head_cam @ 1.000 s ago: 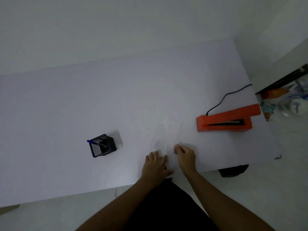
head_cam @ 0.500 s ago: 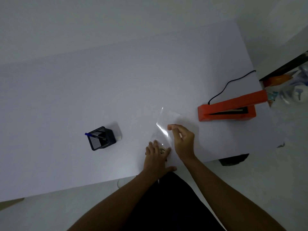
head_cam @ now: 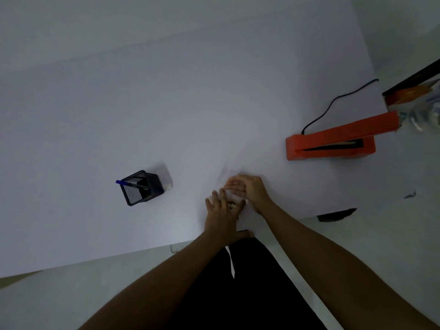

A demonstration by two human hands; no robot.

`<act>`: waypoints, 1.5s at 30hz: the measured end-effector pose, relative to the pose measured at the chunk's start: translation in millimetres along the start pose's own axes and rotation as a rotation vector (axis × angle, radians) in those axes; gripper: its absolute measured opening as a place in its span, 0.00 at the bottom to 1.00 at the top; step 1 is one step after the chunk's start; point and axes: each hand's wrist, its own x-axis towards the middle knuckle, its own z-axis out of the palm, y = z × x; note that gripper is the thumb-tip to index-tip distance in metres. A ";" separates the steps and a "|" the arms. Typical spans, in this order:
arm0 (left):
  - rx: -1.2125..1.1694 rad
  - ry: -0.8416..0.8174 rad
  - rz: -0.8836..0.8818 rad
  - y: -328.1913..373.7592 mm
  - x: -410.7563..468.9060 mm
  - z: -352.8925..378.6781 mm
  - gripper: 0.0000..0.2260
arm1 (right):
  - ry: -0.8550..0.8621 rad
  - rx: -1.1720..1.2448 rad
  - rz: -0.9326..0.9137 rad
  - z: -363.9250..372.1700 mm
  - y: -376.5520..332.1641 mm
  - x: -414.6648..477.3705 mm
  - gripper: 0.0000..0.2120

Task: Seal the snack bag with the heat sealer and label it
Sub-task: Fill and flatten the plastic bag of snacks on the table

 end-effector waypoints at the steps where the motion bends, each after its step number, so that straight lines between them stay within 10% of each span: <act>1: 0.008 -0.004 0.001 -0.2 -0.1 -0.7 0.49 | -0.002 -0.013 -0.018 -1.0 -3.4 3.1 0.18; 21: 0.020 -0.008 -0.003 1.3 -0.7 -6.7 0.49 | 0.164 0.124 -0.289 -30.9 -86.1 65.4 0.17; 30: 0.009 -0.023 -0.021 4.5 0.1 -6.5 0.51 | -0.215 -0.039 -0.065 9.2 -4.4 4.7 0.19; 45: 0.017 -0.048 -0.018 3.6 -1.3 -12.7 0.51 | -0.113 -0.162 -0.073 1.9 -71.0 64.7 0.16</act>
